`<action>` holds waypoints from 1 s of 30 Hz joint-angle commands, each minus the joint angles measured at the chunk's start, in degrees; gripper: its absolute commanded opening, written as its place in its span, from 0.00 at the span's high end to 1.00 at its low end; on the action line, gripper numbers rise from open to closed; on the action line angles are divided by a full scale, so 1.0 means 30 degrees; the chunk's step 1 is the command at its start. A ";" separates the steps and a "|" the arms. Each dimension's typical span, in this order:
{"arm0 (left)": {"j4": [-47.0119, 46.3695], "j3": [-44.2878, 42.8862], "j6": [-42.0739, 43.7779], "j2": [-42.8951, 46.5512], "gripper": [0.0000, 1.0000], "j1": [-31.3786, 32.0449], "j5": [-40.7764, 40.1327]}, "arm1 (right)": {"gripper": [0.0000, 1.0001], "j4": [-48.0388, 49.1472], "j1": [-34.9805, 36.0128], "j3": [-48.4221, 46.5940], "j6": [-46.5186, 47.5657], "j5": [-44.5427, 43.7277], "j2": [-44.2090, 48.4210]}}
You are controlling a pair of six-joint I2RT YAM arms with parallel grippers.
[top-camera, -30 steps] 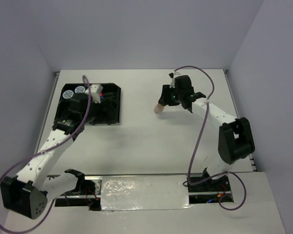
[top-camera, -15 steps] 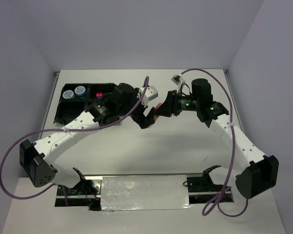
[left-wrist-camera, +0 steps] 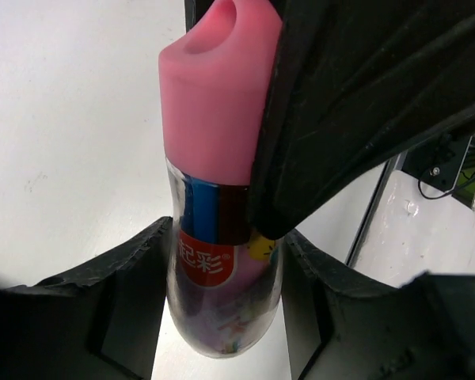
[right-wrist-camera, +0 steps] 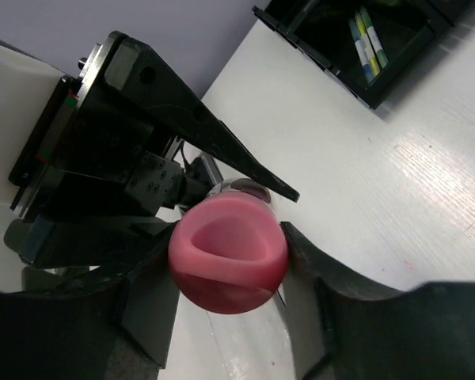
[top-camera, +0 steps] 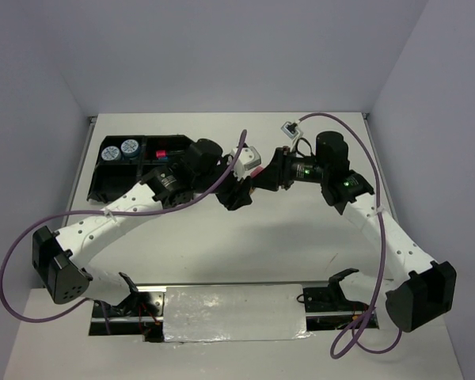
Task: Sort the stationery into containers
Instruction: Pick up the stationery from the center of the board, then place the stationery in the storage box.
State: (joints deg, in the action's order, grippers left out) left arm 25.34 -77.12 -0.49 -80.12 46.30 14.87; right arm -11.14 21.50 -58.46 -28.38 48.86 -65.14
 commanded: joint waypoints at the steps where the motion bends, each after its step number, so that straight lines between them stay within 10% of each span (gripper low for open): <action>1: -0.0918 -0.0719 -0.0626 0.0016 1.00 -0.0199 -0.1409 | 0.40 0.1280 -0.0188 0.0207 -0.0792 0.0620 0.0240; 3: -0.1064 -0.0224 -0.1354 0.0132 1.00 -0.0666 -0.2027 | 0.01 0.2535 -0.1386 0.1284 -0.2102 0.0295 0.0737; 8: -0.1037 0.1389 -0.4283 0.0543 1.00 -0.5611 -0.2815 | 0.00 0.2444 -0.7708 0.3811 -0.3524 0.0185 0.3104; 16: 0.0103 0.3733 -1.4759 0.2710 1.00 -1.5013 -0.9698 | 0.00 -0.1062 -0.7986 0.3838 -0.0706 -0.2368 0.4777; 30: 0.1631 0.2681 -2.3098 -0.0363 1.00 -1.9389 -1.2107 | 0.00 -0.2116 -0.7459 0.4691 -0.1350 -0.1726 0.8383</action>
State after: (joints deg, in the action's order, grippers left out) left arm 31.40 -66.04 -64.16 -79.00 -11.27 -20.71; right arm -16.29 -1.65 -44.45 -32.40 42.85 -42.11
